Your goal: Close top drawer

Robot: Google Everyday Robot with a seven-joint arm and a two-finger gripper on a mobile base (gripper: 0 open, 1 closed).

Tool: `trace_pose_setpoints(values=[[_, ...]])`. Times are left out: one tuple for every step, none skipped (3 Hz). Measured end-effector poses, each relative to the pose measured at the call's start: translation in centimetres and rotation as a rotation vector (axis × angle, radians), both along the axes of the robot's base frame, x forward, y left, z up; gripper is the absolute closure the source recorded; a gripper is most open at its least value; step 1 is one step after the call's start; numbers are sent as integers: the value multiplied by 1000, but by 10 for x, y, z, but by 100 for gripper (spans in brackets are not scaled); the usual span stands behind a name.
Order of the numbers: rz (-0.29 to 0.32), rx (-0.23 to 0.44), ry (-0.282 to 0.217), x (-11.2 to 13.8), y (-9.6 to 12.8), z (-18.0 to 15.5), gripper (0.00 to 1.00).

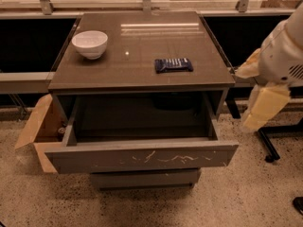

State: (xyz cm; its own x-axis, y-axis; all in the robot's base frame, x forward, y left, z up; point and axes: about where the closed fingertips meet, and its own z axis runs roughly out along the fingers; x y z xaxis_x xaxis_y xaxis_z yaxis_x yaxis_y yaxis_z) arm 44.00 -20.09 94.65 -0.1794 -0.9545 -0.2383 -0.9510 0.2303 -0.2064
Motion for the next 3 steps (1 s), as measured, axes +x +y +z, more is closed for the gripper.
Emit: trace_pose_setpoints(values=[[96,91,70,-2,33,-62,1],[185,180,150,-13,67,-119,0],[205,196,174,-18,75,-132,0]])
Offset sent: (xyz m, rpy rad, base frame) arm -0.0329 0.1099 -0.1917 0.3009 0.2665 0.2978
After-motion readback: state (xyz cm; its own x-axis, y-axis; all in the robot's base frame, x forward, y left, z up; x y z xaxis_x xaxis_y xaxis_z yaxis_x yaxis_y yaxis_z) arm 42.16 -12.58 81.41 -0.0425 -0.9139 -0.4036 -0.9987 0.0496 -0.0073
